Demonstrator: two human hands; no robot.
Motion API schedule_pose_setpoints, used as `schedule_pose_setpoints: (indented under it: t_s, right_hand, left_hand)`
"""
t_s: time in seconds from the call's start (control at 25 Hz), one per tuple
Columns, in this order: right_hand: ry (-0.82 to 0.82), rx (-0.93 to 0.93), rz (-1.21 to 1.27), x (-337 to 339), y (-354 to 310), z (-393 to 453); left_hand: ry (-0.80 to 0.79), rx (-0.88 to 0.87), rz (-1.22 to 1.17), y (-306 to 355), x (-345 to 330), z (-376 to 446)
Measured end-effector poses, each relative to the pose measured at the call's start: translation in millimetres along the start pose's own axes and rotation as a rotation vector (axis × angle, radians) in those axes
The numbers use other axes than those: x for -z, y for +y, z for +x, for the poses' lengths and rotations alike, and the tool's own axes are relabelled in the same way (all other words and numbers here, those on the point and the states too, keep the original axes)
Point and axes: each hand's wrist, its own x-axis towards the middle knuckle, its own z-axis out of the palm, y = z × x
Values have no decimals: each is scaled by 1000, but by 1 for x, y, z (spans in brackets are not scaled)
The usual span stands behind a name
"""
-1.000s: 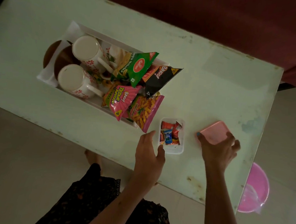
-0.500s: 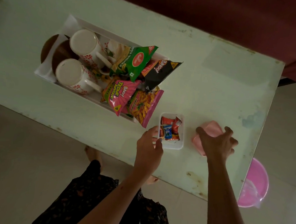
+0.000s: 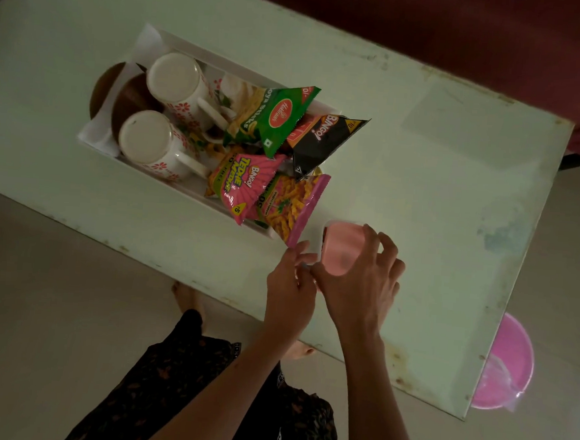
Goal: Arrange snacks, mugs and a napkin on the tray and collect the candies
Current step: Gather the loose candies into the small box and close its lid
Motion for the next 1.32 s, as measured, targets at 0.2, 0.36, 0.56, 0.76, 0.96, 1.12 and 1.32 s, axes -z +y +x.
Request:
schedule_pose_setpoints:
  t_s: [0.2, 0.36, 0.56, 0.76, 0.96, 1.12, 1.32]
  right_hand:
    - [-12, 48, -60, -6, -2, 3]
    - [-96, 27, -20, -3, 2, 6]
    - [-169, -6, 81, 5, 12, -2]
    - [-362, 26, 179, 11, 23, -19]
    - [-449, 62, 159, 21, 27, -15]
    - [-520, 91, 103, 24, 27, -10]
    - [-515, 100, 105, 27, 25, -9]
  left_hand:
    - [-3, 19, -12, 0, 1, 2]
    - [-63, -12, -25, -2, 2, 5]
    - [-178, -128, 131, -6, 12, 4]
    - [-392, -206, 316, -14, 38, -1]
    - [-487, -220, 430, -9, 46, 10]
    - [-509, -281, 494, -8, 49, 11]
    - [-470, -271, 516, -9, 46, 10]
